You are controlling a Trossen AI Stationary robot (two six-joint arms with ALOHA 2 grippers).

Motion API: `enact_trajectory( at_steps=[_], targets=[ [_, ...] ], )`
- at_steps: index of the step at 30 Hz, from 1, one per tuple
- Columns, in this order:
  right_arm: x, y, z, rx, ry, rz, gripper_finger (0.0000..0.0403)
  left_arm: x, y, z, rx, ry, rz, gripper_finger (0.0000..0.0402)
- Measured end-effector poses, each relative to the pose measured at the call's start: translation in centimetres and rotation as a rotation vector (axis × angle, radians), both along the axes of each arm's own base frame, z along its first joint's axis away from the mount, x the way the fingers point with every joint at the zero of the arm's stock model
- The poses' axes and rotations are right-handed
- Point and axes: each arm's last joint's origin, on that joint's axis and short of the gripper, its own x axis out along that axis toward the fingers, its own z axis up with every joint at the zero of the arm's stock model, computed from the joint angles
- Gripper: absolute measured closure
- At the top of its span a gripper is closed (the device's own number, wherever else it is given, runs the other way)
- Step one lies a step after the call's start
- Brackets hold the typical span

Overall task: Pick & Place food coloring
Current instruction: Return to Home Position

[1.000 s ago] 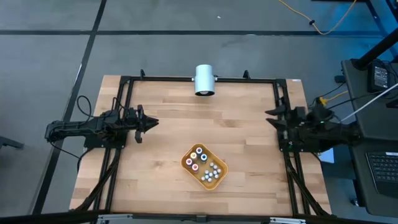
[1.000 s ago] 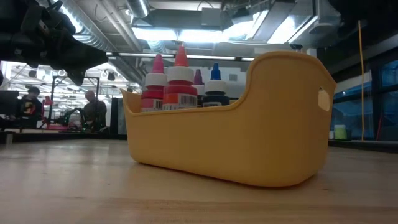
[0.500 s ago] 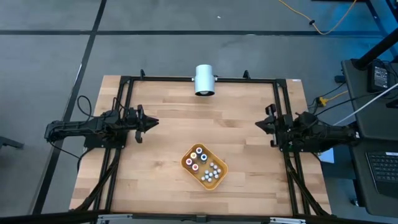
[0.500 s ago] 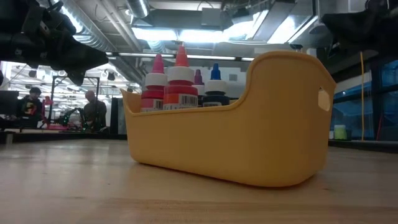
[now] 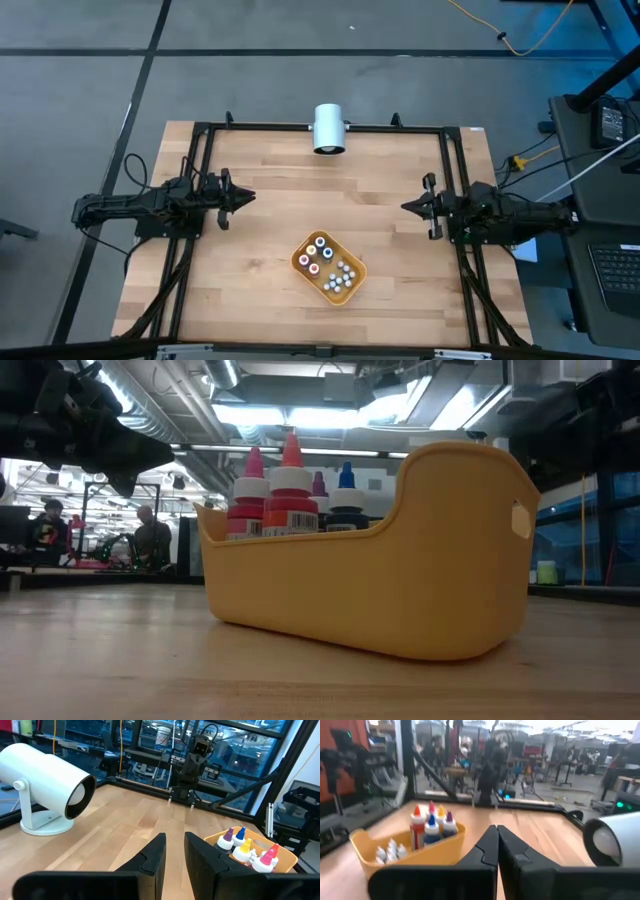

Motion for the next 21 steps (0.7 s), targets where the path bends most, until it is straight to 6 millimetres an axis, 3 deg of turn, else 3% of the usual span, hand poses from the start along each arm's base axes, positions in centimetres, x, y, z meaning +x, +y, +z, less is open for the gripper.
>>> enact_trajectory(
  at_steps=[21],
  targets=[
    [0.03,-0.17,-0.48,-0.086,0.048,-0.063,0.0373,0.00,0.00,0.00,0.000,0.000,-0.001,0.0338]
  ],
)
